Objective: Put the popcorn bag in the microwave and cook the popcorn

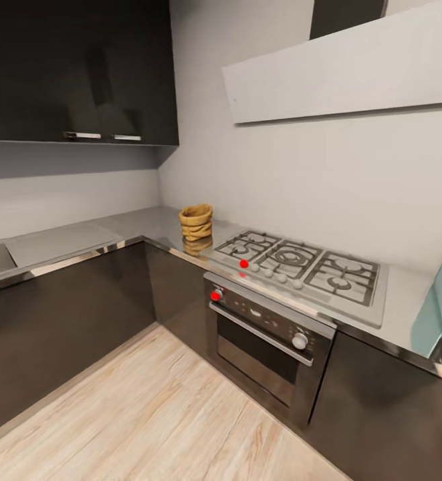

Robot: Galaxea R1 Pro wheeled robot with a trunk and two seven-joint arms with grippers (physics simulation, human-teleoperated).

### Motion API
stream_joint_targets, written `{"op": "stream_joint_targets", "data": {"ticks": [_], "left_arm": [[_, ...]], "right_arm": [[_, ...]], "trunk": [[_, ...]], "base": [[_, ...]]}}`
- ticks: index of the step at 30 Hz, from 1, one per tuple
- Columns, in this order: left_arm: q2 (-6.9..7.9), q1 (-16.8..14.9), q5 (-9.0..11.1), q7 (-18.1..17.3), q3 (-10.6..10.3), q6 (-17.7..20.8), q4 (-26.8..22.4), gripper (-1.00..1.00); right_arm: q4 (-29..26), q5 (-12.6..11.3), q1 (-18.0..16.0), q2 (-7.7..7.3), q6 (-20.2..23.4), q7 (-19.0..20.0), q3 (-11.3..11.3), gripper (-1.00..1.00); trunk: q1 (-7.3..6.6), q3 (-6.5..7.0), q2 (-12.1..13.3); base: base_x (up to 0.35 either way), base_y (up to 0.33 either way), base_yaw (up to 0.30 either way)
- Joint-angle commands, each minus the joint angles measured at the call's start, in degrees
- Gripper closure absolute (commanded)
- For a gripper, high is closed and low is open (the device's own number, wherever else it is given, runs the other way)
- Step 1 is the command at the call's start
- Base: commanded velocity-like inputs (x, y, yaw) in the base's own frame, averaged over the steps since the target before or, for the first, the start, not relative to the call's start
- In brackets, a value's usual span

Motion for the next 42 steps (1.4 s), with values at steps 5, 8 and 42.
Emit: {"op": "stream_joint_targets", "data": {"ticks": [5, 8, 42], "left_arm": [[-0.25, 0.03, 2.01, 0.26, 0.11, 0.09, 0.16, -1.0], [-0.43, 0.03, 2.23, 0.51, -0.02, -0.09, 0.25, -1.0], [-0.46, 0.03, 2.29, 0.56, 0.14, -0.12, 0.27, -1.0]], "right_arm": [[0.14, 0.42, -0.08, 0.19, -0.63, -0.56, -0.19, -1.0], [0.13, 0.37, -0.08, 0.1, -0.86, -0.59, -0.3, -1.0], [0.18, 0.41, -0.08, 0.2, -0.98, -0.59, -0.24, -1.0]], "trunk": [[0.0, -0.05, -0.03], [0.0, -0.05, -0.03], [0.0, -0.05, -0.03]], "base": [[0.0, 0.0, 0.273], [0.0, 0.0, 0.273], [0.0, 0.0, 0.273]]}}
